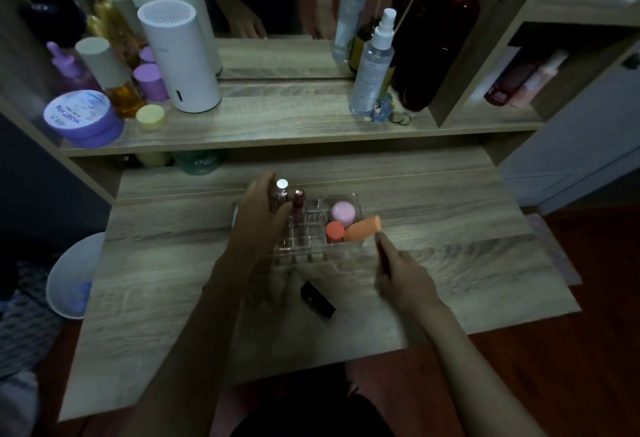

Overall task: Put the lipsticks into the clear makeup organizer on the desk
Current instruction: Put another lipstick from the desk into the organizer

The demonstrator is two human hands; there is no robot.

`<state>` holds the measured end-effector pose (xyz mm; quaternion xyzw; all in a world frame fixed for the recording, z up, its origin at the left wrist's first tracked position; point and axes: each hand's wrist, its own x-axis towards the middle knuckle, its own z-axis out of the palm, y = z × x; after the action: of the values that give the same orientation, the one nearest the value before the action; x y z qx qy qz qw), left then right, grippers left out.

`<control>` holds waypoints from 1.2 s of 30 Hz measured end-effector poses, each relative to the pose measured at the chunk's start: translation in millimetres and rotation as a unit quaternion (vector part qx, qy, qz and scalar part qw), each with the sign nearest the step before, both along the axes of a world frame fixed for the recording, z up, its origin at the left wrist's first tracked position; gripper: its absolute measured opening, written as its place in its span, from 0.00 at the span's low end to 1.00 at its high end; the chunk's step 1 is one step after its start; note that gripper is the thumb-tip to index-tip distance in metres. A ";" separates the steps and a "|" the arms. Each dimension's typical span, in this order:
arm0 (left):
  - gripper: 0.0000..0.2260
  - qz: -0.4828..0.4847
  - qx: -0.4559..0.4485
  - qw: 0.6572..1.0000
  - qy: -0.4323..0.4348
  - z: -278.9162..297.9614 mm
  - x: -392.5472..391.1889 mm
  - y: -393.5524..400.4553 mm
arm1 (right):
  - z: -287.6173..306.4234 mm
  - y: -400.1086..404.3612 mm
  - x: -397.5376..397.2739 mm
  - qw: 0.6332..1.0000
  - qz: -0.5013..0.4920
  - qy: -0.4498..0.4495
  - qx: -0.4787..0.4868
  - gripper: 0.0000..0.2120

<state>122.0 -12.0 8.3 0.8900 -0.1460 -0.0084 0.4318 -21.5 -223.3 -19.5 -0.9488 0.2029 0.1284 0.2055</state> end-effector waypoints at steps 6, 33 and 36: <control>0.26 0.016 -0.025 0.999 -0.011 1.5 -10.6 12.6 | 4.4 -8.3 -2.1 0.998 -0.018 -0.016 0.060 0.26; 0.20 0.181 -0.016 0.978 0.102 -40.7 -65.3 67.9 | 65.4 43.1 122.4 0.987 0.119 -0.108 -0.016 0.09; 0.19 0.154 0.025 0.981 0.118 -44.6 -74.2 85.9 | 63.8 48.5 129.3 0.982 0.162 -0.089 -0.037 0.09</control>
<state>47.7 73.9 -36.3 0.9050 0.0450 -0.0503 0.4201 107.8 -174.8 44.3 -0.9837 0.0315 0.0672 0.1640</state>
